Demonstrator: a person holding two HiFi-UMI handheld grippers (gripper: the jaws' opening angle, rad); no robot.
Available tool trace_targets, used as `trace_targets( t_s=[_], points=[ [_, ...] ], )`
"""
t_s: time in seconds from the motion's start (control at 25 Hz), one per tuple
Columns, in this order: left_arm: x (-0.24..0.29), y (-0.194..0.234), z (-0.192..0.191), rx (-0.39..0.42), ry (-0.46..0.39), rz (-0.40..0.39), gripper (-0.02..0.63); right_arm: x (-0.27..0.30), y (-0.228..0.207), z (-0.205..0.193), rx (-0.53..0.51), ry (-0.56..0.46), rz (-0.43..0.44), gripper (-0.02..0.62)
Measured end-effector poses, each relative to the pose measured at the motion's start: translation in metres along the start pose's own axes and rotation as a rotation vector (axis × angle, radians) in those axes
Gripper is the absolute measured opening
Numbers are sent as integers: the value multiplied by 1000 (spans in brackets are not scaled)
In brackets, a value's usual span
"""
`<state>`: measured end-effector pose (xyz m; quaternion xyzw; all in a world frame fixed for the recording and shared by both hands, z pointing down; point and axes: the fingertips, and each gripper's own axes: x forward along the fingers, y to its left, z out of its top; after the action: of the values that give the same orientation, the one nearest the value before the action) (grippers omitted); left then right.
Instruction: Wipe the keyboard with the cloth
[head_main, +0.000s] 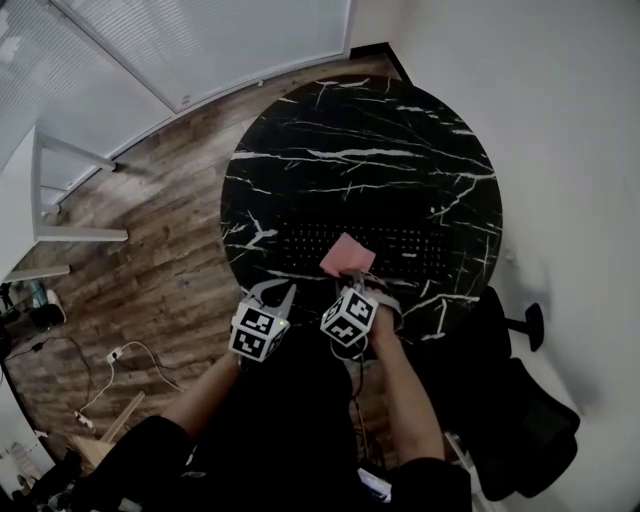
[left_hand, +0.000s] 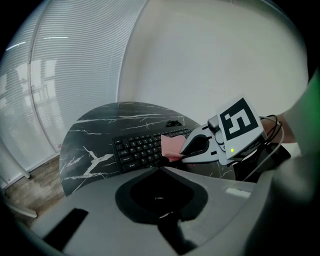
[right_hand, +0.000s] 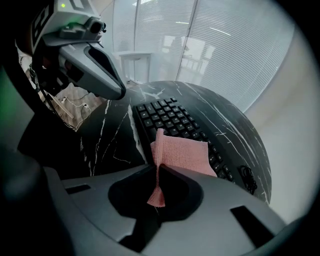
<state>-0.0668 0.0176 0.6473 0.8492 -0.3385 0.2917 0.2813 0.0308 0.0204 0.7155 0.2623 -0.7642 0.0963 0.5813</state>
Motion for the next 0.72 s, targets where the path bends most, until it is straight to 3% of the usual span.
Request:
trace_targets(
  t_s=[0.36,0.72],
  points=[
    [-14,-7,2,28,-30,-1,-3,-8,-3,0,66,-27,-67,11],
    [-39,-35,34,68,-130,-60,-3,-92,-19,20,142,-123,-306,11]
  ],
)
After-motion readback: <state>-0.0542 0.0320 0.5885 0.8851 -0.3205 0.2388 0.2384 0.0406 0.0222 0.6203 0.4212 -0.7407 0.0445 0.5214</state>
